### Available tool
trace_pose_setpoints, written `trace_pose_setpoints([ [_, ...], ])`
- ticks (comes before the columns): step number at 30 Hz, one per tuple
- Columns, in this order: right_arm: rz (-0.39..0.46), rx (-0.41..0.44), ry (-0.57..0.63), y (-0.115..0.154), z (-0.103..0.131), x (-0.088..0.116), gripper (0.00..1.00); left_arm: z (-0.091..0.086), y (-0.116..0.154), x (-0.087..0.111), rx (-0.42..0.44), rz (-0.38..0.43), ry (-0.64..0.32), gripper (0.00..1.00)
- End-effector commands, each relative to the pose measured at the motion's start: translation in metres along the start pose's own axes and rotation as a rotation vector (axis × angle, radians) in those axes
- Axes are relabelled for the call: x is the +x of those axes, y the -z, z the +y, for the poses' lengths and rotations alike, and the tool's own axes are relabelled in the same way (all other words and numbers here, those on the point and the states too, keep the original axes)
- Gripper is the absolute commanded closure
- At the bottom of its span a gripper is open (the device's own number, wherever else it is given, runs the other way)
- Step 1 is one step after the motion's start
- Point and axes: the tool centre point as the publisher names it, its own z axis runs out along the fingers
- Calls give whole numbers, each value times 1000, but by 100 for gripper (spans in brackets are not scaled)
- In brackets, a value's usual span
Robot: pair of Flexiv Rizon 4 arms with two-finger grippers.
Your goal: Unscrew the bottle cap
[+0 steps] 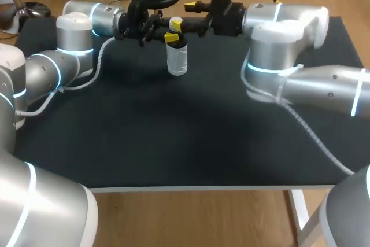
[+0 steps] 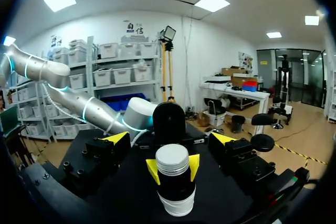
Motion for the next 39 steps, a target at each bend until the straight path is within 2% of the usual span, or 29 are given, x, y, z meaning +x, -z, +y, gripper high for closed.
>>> trace_pose_setpoints([
  [1, -515, -7, 1, -5, -3, 3, 0, 3, 3, -7, 7, 16, -1, 100],
  [13, -453, -8, -25, -16, -5, -3, 0, 3, 3, -7, 7, 16, -1, 100],
  [31, -431, 0, -53, -26, -17, -4, 2, 3, 3, -7, 7, 16, -1, 100],
  [33, -431, 0, -53, -27, -17, -5, 54, 3, 3, -7, 7, 16, -1, 100],
  [35, -431, 1, -53, -27, -17, -6, 71, 3, 3, -7, 7, 16, -1, 100],
  [37, -430, 2, -53, -28, -18, -7, 94, 3, 3, -7, 7, 16, -1, 100],
  [38, -430, 3, -53, -28, -18, -7, 100, 3, 3, -7, 7, 16, -1, 100],
  [39, -429, 5, -53, -28, -18, -8, 100, 3, 3, -7, 7, 16, -1, 100],
])
